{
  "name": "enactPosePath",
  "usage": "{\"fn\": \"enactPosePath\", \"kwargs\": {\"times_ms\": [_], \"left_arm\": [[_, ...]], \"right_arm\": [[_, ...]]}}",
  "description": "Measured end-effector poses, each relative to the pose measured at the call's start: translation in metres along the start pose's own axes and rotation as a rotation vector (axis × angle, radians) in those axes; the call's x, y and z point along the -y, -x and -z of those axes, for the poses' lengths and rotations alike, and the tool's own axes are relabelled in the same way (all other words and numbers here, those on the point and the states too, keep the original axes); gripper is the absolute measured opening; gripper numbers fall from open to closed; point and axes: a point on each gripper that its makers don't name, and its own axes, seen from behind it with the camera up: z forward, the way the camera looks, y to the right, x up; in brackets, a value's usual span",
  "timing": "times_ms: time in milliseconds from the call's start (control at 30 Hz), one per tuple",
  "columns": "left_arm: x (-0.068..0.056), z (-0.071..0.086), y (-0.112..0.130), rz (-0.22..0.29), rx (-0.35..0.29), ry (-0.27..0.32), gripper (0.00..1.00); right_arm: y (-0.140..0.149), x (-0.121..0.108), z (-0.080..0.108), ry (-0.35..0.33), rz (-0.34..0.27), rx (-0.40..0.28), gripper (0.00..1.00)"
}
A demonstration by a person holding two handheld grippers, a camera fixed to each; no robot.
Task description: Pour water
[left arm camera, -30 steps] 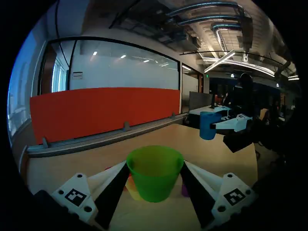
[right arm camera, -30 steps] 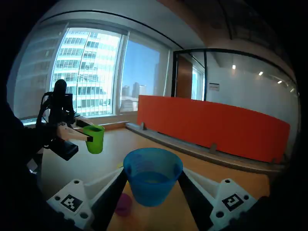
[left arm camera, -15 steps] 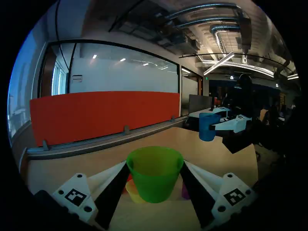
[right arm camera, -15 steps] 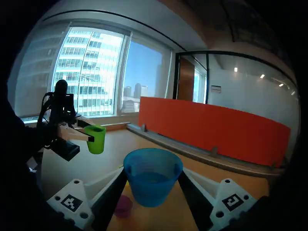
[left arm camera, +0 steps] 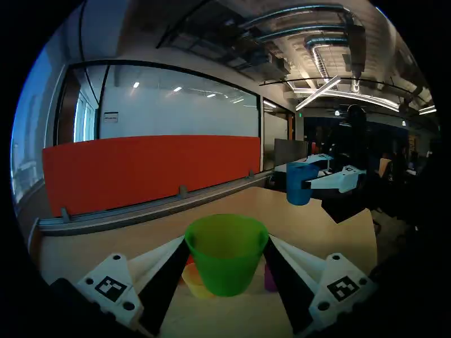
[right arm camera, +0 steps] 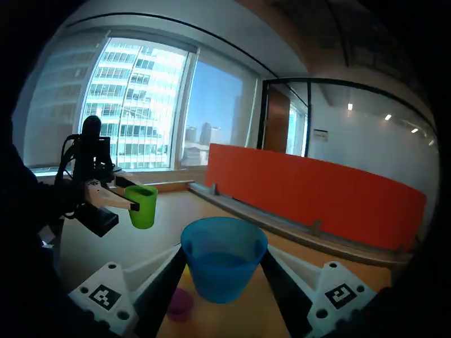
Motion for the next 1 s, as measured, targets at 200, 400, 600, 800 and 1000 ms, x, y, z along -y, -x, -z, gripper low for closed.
{"fn": "enactPosePath", "kwargs": {"times_ms": [200,400,600,800,1000], "left_arm": [[-0.002,-0.002,-0.003,0.001,-0.007,0.004,0.88],[-0.005,-0.002,-0.005,0.002,-0.015,0.007,0.88],[-0.009,-0.002,-0.006,0.007,-0.02,0.014,0.88],[-0.013,-0.002,-0.004,0.009,-0.023,0.02,0.88],[-0.015,-0.004,-0.003,0.01,-0.021,0.027,0.87]], "right_arm": [[-0.009,0.004,-0.006,-0.017,0.023,-0.007,0.89],[-0.018,0.01,-0.013,-0.039,0.052,-0.014,0.89],[-0.029,0.014,-0.02,-0.052,0.091,-0.026,0.9],[-0.039,0.015,-0.029,-0.062,0.144,-0.034,0.89],[-0.049,0.019,-0.036,-0.075,0.202,-0.04,0.89]]}}
